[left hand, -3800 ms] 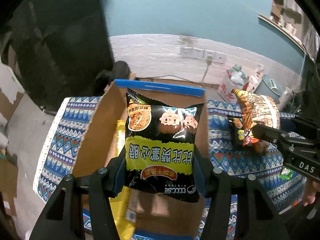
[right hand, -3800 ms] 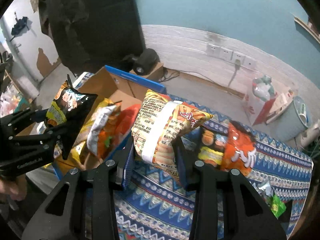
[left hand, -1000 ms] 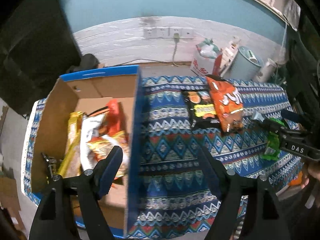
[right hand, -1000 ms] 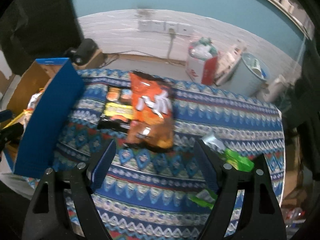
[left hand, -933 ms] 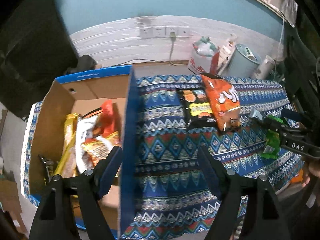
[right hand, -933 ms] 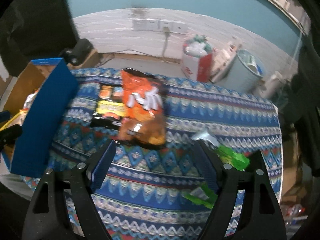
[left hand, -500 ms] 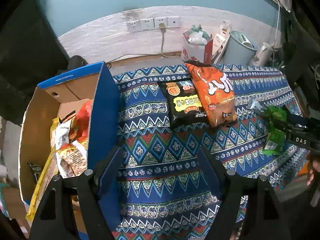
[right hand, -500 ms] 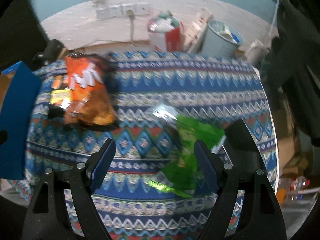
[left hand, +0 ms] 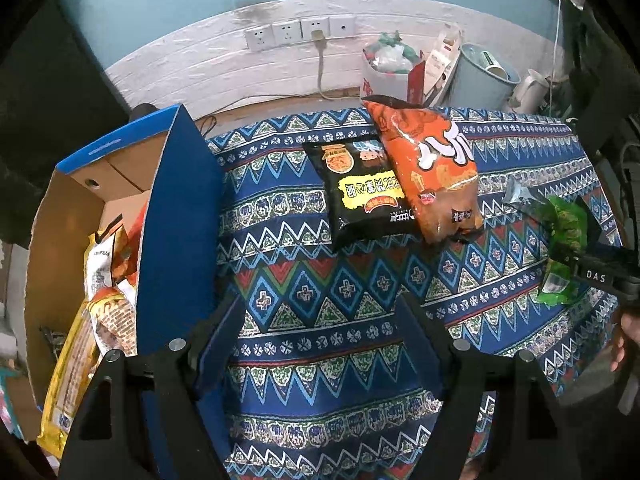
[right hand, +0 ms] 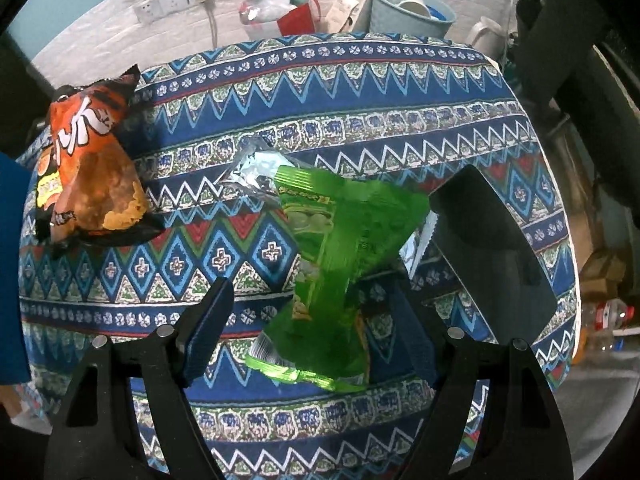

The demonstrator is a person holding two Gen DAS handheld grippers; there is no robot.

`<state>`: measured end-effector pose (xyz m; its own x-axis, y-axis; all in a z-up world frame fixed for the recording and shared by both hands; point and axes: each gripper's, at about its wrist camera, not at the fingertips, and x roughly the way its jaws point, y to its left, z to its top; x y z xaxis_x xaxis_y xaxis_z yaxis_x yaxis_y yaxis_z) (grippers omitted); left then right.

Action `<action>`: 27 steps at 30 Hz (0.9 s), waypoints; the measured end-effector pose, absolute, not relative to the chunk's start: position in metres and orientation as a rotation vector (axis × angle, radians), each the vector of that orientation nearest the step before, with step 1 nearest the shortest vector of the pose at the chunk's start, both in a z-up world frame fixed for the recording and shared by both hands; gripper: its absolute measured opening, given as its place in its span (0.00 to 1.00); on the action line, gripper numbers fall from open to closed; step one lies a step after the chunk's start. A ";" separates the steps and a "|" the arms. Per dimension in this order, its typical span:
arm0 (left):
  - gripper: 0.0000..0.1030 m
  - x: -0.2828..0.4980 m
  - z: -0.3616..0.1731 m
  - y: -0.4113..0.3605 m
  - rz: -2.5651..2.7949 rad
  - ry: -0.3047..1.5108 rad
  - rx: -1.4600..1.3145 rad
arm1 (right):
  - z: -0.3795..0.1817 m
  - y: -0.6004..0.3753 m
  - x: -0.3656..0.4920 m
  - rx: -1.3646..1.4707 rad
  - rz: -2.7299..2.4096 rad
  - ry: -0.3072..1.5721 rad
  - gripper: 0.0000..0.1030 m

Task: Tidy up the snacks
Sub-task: 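Grasp the green peanut bag with the right tool while the left tool grasps the orange chip bag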

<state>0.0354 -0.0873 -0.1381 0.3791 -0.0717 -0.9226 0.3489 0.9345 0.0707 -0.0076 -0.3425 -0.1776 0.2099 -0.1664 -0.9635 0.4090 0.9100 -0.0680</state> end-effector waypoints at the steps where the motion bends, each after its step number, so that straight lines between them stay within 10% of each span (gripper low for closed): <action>1: 0.76 0.036 -0.139 -0.087 -0.271 1.155 0.272 | -0.180 -0.341 -0.007 0.217 -0.400 1.306 0.72; 8: 0.76 0.038 -0.142 -0.086 -0.265 1.163 0.267 | -0.189 -0.339 -0.007 0.221 -0.370 1.324 0.25; 27: 0.77 0.055 -0.124 -0.107 -0.274 1.174 0.176 | -0.115 -0.313 0.022 0.092 -0.194 1.198 0.24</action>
